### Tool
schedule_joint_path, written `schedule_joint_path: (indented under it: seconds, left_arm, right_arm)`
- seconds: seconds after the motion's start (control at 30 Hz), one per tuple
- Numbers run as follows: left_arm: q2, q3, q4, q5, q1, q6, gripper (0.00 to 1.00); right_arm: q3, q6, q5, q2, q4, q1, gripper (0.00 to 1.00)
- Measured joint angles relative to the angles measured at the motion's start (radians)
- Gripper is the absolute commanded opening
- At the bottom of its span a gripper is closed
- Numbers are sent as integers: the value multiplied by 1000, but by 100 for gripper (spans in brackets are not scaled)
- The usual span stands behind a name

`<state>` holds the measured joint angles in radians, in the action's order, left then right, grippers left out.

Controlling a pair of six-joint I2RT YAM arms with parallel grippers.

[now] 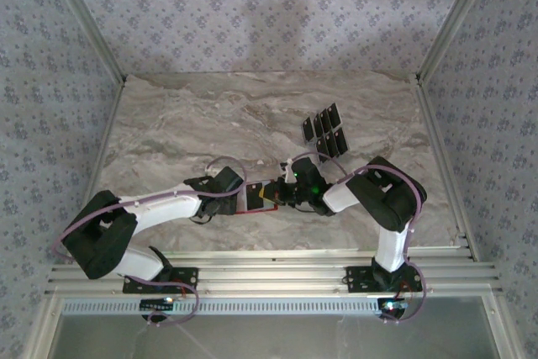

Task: Put the credit cards into the card holder
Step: Insert the credit card into the card slot.

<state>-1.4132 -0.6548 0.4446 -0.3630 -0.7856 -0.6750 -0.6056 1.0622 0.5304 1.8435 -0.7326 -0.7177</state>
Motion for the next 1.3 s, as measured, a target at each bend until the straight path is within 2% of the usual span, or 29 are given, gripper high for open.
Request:
schedule_joint_path:
  seconds: [0.43,1.3]
  left_arm:
    - [0,0,0,0,-1,0,81]
    - [0,0,-2,0,-2,0,81]
  right_arm:
    - [-41,35,-1,-1,79,-6,0]
    - [-129,55,43,68,100,-23,0]
